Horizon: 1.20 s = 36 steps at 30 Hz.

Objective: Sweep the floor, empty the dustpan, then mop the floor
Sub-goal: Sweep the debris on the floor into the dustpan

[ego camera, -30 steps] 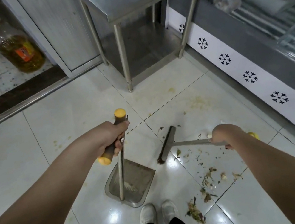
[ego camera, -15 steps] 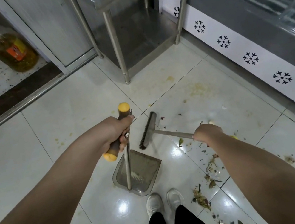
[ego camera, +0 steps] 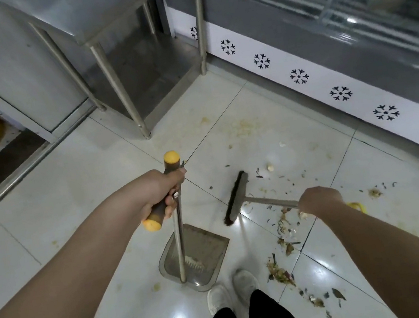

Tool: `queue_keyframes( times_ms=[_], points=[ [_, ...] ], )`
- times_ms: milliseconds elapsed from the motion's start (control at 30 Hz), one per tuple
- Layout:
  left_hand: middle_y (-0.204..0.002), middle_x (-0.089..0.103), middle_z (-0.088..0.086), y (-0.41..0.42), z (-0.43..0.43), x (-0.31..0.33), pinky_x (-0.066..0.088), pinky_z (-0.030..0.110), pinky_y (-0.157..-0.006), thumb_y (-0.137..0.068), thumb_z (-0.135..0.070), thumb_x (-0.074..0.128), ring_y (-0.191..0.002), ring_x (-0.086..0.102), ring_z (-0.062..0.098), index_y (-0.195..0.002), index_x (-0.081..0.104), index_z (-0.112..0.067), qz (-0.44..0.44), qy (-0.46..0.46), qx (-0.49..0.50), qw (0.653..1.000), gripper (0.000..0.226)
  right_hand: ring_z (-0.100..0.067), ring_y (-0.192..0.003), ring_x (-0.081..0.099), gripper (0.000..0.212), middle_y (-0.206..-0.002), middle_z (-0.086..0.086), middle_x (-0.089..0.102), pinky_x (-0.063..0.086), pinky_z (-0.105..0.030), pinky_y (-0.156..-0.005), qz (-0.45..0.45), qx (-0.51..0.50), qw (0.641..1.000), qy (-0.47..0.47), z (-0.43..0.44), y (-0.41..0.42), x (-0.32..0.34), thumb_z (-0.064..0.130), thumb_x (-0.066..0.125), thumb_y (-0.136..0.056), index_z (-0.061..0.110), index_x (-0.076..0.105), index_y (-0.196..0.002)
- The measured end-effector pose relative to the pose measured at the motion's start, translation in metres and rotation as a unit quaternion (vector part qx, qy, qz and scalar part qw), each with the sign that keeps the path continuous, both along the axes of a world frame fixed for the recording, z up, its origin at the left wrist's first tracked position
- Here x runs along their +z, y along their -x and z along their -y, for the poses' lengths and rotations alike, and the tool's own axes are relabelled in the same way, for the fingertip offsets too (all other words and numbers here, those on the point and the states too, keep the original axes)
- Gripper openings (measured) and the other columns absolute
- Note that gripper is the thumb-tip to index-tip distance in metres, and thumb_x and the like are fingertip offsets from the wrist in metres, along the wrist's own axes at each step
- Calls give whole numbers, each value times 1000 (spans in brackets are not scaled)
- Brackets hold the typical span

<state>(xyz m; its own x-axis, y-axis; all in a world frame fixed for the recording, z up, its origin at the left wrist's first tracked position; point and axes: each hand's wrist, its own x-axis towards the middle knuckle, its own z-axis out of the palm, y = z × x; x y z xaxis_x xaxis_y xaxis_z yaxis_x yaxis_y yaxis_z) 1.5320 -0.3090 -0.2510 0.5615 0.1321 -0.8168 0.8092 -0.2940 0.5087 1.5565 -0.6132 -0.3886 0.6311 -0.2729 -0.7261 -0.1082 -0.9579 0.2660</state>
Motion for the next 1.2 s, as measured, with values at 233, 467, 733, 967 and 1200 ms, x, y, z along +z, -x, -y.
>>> queue_keyframes(
  times_ms=[233,467,733,967,1200],
  points=[
    [-39,33,2,-20,4,4,35,14,-34,-94,-40,52,-26,34,15,-64,37,-9,-8,-9,-19,1000,46,-17,-64,54,18,-68,4,53,41,-22,-62,31,-29,998,-49,7,-19,0,17,45,-89,16,55,-73],
    [-34,34,-1,-56,22,6,33,13,-31,-96,-38,51,-25,32,11,-64,37,-10,-13,-14,-10,1000,45,-18,-78,55,20,-81,4,55,46,-25,-72,26,24,996,-85,-33,-60,-31,15,45,-89,17,63,-99],
    [-39,34,2,-84,44,-2,35,16,-35,-94,-40,52,-29,33,14,-65,39,-10,-23,-11,-72,997,44,-16,-76,53,20,-70,4,47,46,-27,-80,-30,-31,997,-61,13,-71,-20,19,40,-95,17,54,-81],
    [-39,34,2,-95,57,-4,34,16,-35,-93,-42,53,-29,34,15,-67,41,-9,-4,2,-167,986,44,-13,-66,55,21,-72,4,51,48,-23,-71,-42,-177,983,-25,60,1,-16,23,39,-96,15,56,-85],
    [-34,34,-1,-107,81,6,33,14,-32,-93,-39,54,-25,32,11,-65,38,-11,0,19,-216,976,44,-15,-53,54,28,-62,1,54,42,-22,-56,-31,-286,958,-9,97,45,11,25,45,-93,13,48,-68]
  ],
)
